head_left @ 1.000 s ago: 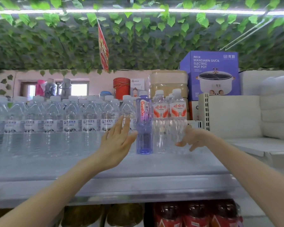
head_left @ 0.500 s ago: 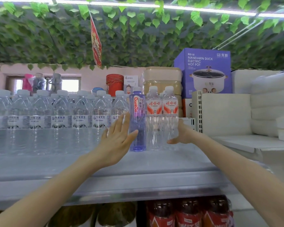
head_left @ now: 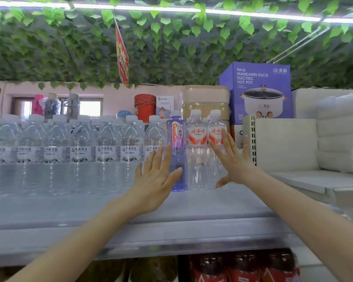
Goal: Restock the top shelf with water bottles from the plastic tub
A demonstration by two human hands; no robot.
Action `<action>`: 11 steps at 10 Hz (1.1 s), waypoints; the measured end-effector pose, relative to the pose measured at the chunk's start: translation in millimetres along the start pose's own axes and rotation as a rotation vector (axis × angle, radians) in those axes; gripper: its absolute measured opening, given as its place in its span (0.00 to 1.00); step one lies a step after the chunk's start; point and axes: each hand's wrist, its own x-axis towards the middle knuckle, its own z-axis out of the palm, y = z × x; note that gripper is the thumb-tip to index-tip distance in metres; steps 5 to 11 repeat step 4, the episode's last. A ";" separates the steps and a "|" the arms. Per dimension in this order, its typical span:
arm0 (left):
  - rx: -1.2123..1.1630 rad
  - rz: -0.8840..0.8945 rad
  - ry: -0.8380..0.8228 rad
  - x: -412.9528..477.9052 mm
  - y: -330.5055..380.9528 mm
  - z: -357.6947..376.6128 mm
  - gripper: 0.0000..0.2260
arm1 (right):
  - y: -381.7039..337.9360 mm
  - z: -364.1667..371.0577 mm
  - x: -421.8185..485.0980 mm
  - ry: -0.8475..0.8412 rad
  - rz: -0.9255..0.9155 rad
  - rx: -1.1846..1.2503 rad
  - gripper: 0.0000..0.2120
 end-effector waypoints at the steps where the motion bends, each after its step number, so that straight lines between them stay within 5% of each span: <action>1: 0.004 0.003 0.007 -2.2 1.3 -2.6 0.24 | -0.7 -2.5 -1.4 0.017 -0.007 0.027 0.68; 3: 0.044 -0.002 0.022 -6.7 -4.0 -10.7 0.25 | -1.9 -18.1 -14.1 0.001 -0.007 0.071 0.64; 4: 0.112 -0.009 0.052 -8.4 -9.6 -21.8 0.26 | -8.0 -30.2 -18.0 0.107 -0.031 0.146 0.52; 11: 0.112 -0.009 0.052 -8.4 -9.6 -21.8 0.26 | -8.0 -30.2 -18.0 0.107 -0.031 0.146 0.52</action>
